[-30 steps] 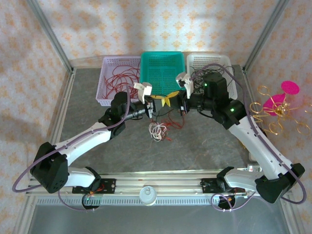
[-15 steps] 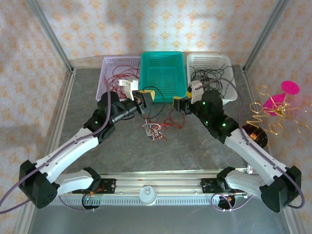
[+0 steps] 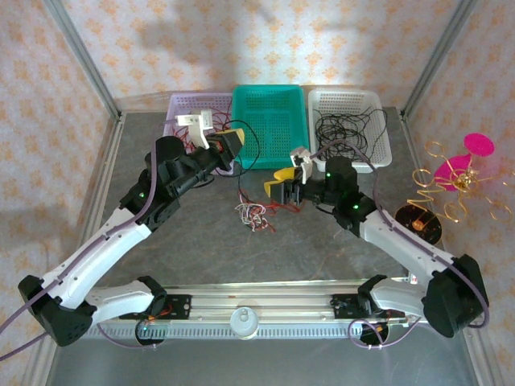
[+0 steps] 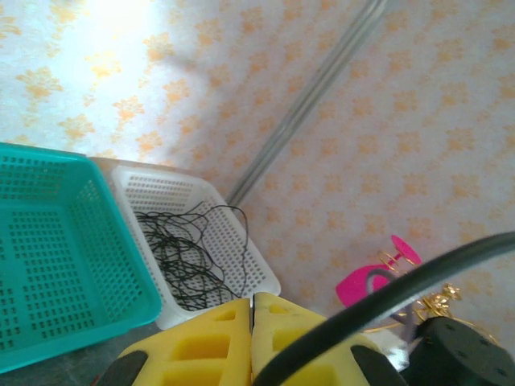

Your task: Untangle the cables

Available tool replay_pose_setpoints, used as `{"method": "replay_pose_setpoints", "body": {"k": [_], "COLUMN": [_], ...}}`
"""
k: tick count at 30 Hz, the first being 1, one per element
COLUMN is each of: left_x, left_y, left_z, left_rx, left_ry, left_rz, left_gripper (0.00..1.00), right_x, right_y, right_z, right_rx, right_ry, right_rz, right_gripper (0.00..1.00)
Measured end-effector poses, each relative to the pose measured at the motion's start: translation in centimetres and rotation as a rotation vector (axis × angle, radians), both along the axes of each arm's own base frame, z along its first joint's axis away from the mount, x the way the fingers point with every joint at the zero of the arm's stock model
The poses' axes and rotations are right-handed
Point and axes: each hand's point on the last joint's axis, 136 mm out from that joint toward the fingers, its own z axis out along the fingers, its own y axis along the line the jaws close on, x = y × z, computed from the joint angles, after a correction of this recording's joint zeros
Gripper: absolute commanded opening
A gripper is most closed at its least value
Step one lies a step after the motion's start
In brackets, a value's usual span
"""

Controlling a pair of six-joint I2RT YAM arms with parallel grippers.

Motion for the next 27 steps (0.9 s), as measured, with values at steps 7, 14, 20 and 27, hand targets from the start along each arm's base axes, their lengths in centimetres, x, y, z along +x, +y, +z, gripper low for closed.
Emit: {"method": "replay_pose_setpoints", "body": {"k": [7, 14, 20, 27], "left_x": [1.0, 1.2, 1.2, 1.4], "left_y": [0.1, 0.0, 0.1, 0.4], "left_z": [-2.1, -3.0, -3.1, -4.6], "left_rx": [0.042, 0.066, 0.088, 0.169], "left_ry": [0.057, 0.079, 0.068, 0.09], "left_rz": [0.039, 0.039, 0.041, 0.057], "left_gripper": [0.0, 0.0, 0.0, 0.0], "right_x": [-1.7, -1.6, 0.3, 3.1], "right_y": [0.3, 0.8, 2.4, 2.5], "right_z": [8.8, 14.5, 12.8, 11.8], "right_rx": [0.092, 0.179, 0.169, 0.11], "right_ry": [-0.116, -0.2, -0.127, -0.128], "right_rz": [0.081, 0.083, 0.073, -0.041], "right_gripper": [0.76, 0.67, 0.43, 0.0]}}
